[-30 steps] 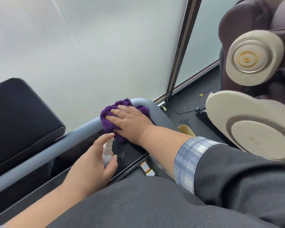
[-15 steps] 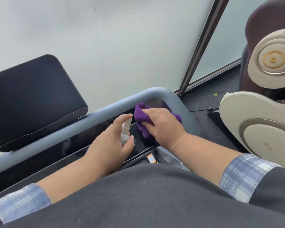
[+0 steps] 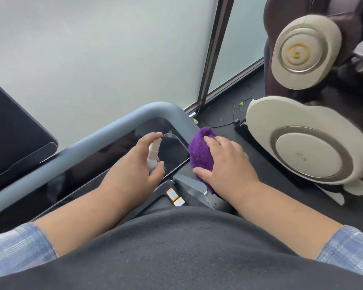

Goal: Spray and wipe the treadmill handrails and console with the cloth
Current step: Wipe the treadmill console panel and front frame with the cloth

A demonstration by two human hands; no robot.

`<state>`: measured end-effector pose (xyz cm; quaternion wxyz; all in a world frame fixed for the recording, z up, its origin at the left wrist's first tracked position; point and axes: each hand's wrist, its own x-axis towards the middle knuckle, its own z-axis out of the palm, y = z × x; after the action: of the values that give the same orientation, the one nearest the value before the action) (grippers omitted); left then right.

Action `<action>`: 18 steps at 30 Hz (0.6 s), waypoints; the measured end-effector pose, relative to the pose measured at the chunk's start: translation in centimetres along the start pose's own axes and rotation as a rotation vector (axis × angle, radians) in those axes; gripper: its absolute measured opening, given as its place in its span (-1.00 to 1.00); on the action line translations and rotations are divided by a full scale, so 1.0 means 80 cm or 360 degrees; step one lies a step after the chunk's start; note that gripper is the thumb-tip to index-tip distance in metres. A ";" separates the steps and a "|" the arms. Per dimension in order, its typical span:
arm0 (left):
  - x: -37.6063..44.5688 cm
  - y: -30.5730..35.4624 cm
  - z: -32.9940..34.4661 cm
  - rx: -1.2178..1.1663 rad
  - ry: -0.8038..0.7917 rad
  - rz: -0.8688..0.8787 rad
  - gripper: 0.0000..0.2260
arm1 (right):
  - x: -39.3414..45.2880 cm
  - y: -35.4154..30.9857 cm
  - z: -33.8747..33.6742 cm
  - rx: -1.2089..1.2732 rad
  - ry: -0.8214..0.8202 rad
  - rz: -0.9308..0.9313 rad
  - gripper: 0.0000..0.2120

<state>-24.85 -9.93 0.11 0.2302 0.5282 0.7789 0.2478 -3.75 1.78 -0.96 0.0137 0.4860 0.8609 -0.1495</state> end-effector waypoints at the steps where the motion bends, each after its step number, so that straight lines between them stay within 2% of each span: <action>1: 0.002 0.001 0.002 -0.0003 -0.0009 0.0013 -0.47 | -0.009 0.007 0.004 -0.0011 -0.0016 0.0021 -0.16; 6: 0.001 -0.011 0.004 -0.0014 -0.0032 -0.0031 -0.45 | -0.024 0.029 0.010 0.0187 -0.0032 0.0190 -0.20; 11: -0.019 -0.034 -0.005 -0.0094 -0.0013 -0.0154 -0.44 | 0.031 -0.013 0.008 -0.0082 0.0014 0.0039 -0.21; 18: -0.054 -0.061 -0.011 -0.0180 0.0053 -0.0162 -0.42 | 0.146 -0.082 0.012 -0.0296 0.0076 -0.0223 -0.20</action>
<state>-27.41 -15.64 -1.87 0.2589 0.4698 0.7932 0.2882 -15.49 8.08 -2.23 0.0277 0.4247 0.9031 -0.0577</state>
